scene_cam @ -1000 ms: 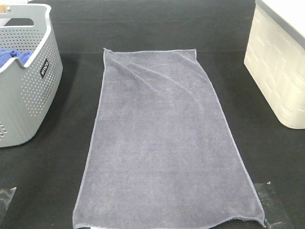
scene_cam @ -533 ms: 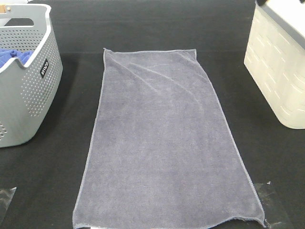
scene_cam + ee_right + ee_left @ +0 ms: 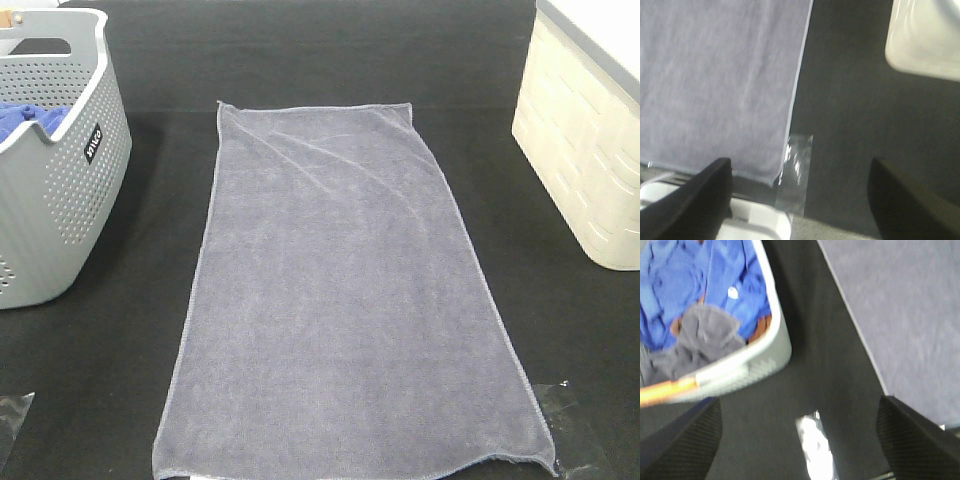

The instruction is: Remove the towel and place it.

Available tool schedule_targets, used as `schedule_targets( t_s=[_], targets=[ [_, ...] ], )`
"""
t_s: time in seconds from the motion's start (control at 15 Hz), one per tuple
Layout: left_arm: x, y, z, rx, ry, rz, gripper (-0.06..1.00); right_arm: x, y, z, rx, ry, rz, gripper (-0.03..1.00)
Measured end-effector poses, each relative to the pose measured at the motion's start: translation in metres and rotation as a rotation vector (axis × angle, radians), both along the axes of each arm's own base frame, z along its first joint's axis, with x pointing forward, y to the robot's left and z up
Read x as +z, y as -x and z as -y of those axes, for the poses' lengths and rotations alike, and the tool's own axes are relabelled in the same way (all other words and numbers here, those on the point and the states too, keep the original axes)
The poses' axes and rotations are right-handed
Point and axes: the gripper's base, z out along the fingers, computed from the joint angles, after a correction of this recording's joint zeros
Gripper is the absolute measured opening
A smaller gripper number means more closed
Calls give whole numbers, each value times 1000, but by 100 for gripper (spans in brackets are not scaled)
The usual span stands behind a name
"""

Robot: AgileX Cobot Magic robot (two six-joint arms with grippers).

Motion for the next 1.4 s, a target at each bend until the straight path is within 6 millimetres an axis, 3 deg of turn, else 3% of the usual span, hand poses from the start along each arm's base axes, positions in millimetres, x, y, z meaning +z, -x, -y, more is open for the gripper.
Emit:
schedule_targets(
  t_s=[0.27, 0.47, 0.53, 0.73, 0.93, 1.4],
  targets=[
    [-47, 80, -33, -31, 43, 38, 80, -30, 72, 18, 4, -36, 46, 71],
    [-89, 124, -49, -71, 96, 99, 80, -55, 126, 32, 5, -70, 171, 71],
    [-89, 124, -49, -71, 96, 99, 80, -55, 126, 32, 5, -70, 171, 71],
    [-116, 142, -50, -164, 141, 186, 80, -77, 156, 42, 8, -85, 281, 71],
    [-124, 144, -44, -285, 153, 266, 80, -82, 178, 48, 69, -82, 427, 71],
    [-125, 145, -39, -336, 175, 267, 80, -85, 172, 47, 123, -68, 577, 71]
  ],
)
